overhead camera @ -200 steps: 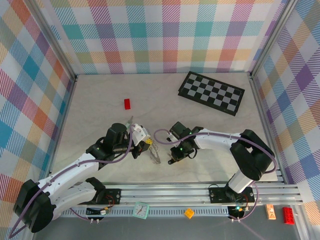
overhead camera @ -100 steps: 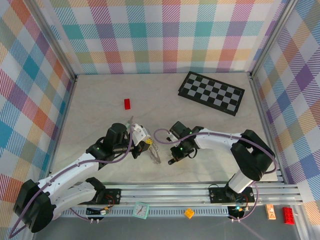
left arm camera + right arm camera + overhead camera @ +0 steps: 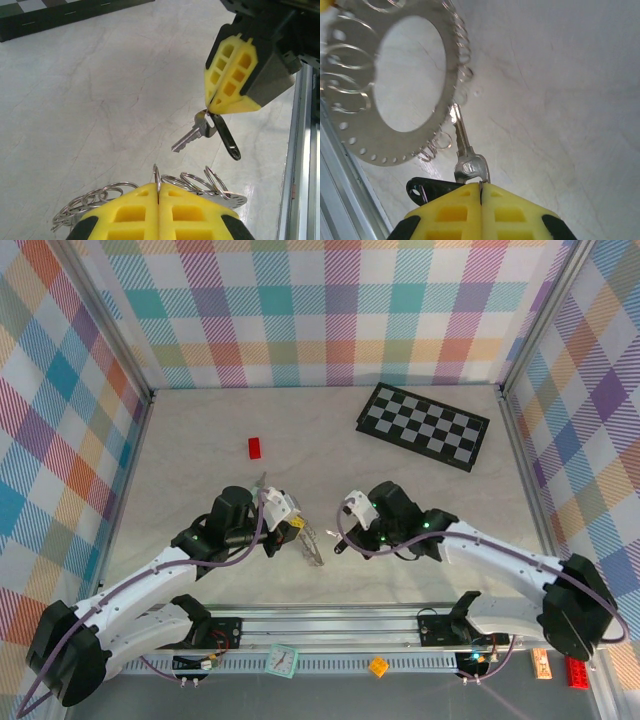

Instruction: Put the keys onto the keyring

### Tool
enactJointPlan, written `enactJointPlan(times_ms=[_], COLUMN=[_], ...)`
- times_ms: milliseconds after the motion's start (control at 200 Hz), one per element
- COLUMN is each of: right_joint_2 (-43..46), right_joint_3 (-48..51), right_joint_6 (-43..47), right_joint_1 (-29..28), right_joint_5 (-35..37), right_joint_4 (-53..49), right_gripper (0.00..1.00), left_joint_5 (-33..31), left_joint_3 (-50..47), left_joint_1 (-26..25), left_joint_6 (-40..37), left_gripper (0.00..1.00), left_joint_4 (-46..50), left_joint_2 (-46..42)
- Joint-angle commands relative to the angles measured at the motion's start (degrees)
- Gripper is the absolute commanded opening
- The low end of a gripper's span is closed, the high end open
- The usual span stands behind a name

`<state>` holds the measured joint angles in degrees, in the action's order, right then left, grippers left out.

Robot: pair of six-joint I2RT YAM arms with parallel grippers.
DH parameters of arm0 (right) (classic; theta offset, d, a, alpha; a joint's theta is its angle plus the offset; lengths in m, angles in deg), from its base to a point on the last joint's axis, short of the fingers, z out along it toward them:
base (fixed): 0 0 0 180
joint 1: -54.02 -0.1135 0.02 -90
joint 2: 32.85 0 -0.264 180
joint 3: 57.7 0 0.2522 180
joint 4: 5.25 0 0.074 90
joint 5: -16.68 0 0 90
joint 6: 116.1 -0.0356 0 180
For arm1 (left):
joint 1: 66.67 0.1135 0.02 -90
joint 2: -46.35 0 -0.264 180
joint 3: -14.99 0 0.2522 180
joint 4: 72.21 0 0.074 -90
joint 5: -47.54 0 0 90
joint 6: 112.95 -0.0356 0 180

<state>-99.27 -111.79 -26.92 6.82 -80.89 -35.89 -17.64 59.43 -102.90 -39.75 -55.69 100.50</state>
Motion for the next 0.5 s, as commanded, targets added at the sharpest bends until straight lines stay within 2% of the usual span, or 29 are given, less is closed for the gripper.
enactJointPlan(times_ms=[0, 150, 290, 495], right_joint_2=[-0.74, -11.71, -14.62, -19.63], right_joint_3=[1.13, -5.22, -4.57, -6.35], right_joint_6=[2.76, -4.41, -8.49, -10.00], right_joint_1=[-0.18, -0.18, -0.11, 0.83], right_joint_5=[0.36, 1.65, 0.94, 0.20], right_joint_4=[3.88, -7.52, -6.57, -8.40], right_gripper=[0.00, 0.00, 0.00, 0.00], left_joint_5=[0.43, -0.23, -0.25, 0.41], left_joint_3=[0.35, -0.09, -0.27, -0.26], left_joint_1=[-0.14, -0.16, -0.16, -0.16], left_joint_6=[1.11, 1.15, 0.80, 0.89], left_gripper=[0.00, 0.00, 0.00, 0.00], left_joint_4=[-2.06, -1.72, -1.88, -2.39], left_joint_2=[-1.54, -2.28, -2.43, -1.98])
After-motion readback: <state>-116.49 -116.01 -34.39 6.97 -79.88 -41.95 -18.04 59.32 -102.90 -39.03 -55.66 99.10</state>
